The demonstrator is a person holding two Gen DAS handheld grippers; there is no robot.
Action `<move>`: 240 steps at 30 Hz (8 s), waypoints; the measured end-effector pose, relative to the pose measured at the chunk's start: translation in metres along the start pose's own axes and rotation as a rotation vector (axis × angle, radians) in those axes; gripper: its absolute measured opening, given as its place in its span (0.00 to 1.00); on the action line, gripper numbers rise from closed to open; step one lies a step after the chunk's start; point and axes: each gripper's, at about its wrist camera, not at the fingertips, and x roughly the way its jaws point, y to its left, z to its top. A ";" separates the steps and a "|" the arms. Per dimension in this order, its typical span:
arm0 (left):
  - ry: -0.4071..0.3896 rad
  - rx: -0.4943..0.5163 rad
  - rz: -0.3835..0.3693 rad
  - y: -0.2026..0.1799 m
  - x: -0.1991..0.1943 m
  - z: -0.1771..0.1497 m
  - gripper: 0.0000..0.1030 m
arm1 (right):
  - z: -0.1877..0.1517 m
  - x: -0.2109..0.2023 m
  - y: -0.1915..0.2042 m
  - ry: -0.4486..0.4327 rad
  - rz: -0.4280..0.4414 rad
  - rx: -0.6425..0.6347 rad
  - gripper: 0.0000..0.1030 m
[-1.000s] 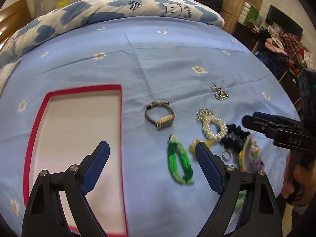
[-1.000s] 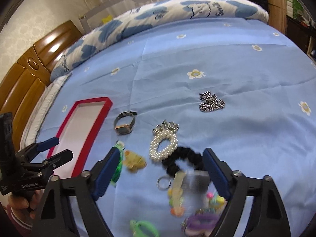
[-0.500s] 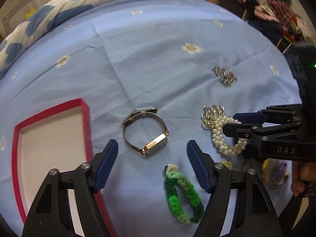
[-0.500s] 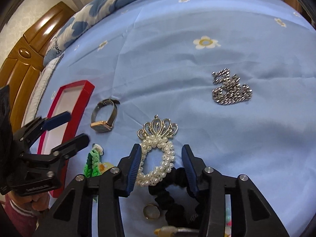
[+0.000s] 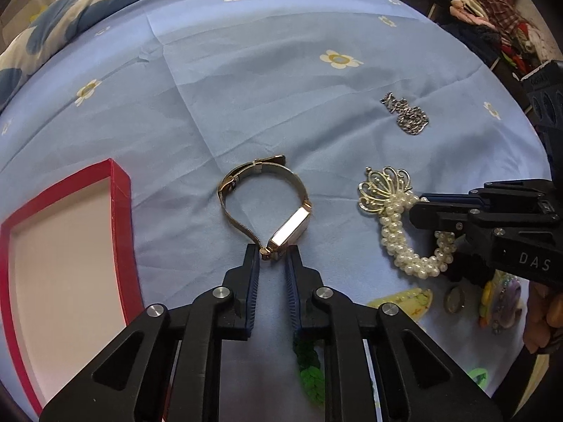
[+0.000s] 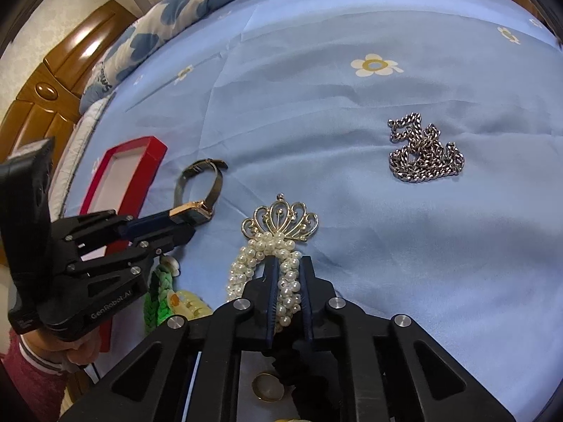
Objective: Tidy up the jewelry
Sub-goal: 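Grasp the gold watch with the left tool while the right tool grasps the pearl crown bracelet, then carry the watch with the left tool into the tray while the right tool carries the pearl bracelet there, then open both tools and withdraw them back toward the remaining jewelry, then grasp the green braided bracelet with the left tool while the right tool grasps the clear comb, then carry the green bracelet with the left tool into the tray while the right tool carries the comb there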
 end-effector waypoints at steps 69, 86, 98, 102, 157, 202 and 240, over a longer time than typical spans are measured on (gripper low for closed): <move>-0.144 -0.358 0.085 0.195 -0.069 -0.058 0.06 | 0.060 0.062 0.202 -0.127 0.267 -0.137 0.11; -0.079 -0.343 0.120 0.200 -0.040 -0.054 0.07 | 0.060 0.105 0.192 -0.044 0.173 -0.136 0.14; -0.089 -0.337 0.143 0.199 -0.050 -0.058 0.42 | 0.058 0.099 0.197 -0.046 0.169 -0.155 0.31; -0.114 -0.351 0.149 0.200 -0.065 -0.061 0.42 | 0.054 0.088 0.195 -0.057 0.175 -0.146 0.31; -0.048 -0.249 -0.082 -0.012 -0.066 -0.091 0.62 | -0.114 -0.093 0.012 -0.302 -0.117 0.078 0.59; -0.183 -0.343 -0.096 0.037 -0.122 -0.117 0.19 | -0.090 -0.081 0.076 -0.290 0.051 -0.021 0.55; -0.173 -0.544 0.081 0.191 -0.105 -0.140 0.19 | 0.000 0.069 0.234 -0.051 0.167 -0.232 0.55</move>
